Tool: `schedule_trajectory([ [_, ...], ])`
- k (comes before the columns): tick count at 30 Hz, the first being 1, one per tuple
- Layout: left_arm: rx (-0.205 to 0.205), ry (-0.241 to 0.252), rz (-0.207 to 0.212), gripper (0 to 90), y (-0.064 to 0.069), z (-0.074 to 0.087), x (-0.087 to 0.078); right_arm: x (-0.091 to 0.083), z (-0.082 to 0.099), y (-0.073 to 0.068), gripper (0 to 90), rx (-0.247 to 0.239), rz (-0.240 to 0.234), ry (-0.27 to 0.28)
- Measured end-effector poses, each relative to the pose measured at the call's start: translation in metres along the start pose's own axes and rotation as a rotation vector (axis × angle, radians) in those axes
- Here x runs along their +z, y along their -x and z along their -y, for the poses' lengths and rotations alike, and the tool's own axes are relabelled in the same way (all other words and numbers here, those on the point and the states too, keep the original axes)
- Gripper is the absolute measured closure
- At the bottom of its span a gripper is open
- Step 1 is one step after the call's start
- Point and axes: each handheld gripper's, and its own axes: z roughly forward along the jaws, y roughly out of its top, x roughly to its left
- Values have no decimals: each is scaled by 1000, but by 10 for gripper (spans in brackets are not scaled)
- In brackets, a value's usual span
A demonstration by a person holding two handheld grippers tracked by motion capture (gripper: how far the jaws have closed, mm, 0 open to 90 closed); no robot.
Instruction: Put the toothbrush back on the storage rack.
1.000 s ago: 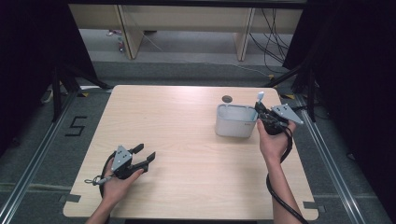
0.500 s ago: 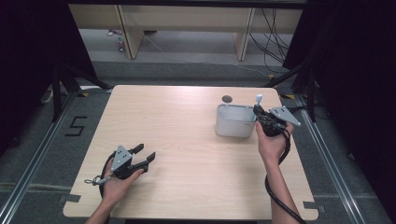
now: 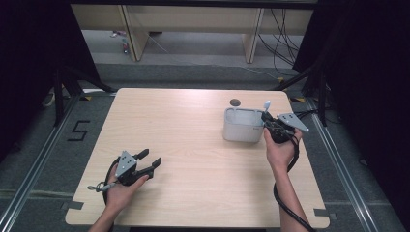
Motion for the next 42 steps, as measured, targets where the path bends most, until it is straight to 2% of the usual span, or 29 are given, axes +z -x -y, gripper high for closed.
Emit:
schedule_trajectory([
  [2,-1,1,0,379,0,0,0,1,1,0,851,7,-5,5],
  [3,-1,0,0,379,0,0,0,1,2,-2,851,27,2,-8],
  [7,-2,1,0,378,0,0,0,3,4,0,850,12,-5,-15],
  [9,0,1,0,379,0,0,0,4,8,0,850,23,5,-25],
  [10,0,1,0,379,0,0,0,5,9,1,850,7,7,-24],
  [12,1,0,0,379,0,0,0,5,11,1,848,23,3,-33],
  [13,1,0,0,379,0,0,0,6,12,2,847,15,-7,-35],
  [15,2,-1,0,379,0,0,0,6,13,1,838,26,5,-54],
  [16,2,-1,0,379,0,0,0,8,14,3,837,15,1,-53],
  [17,2,-1,0,379,0,0,0,8,15,2,836,25,2,-51],
  [22,0,-1,0,379,0,0,0,8,16,5,827,1,9,-69],
  [26,3,-1,0,379,0,0,0,7,16,3,783,13,1,-67],
  [28,3,0,0,379,0,0,0,5,15,2,733,4,3,-71],
  [29,3,0,0,379,0,0,0,4,14,0,676,24,8,-70],
  [32,3,-1,0,379,0,0,0,1,14,1,628,13,14,-74],
  [33,3,-1,0,379,0,0,0,0,14,1,605,16,2,-81],
  [34,5,-2,0,379,0,0,0,-3,15,-1,590,37,13,-83],
  [35,7,-3,0,379,0,0,0,-5,16,0,581,13,15,-84],
  [36,9,-4,-1,379,0,0,0,-7,16,-1,578,19,9,-92],
  [37,11,-4,0,380,1,0,0,-11,19,-2,570,3,11,-96],
  [42,13,-3,-1,380,1,0,0,-19,20,-3,556,0,-4,-88],
])
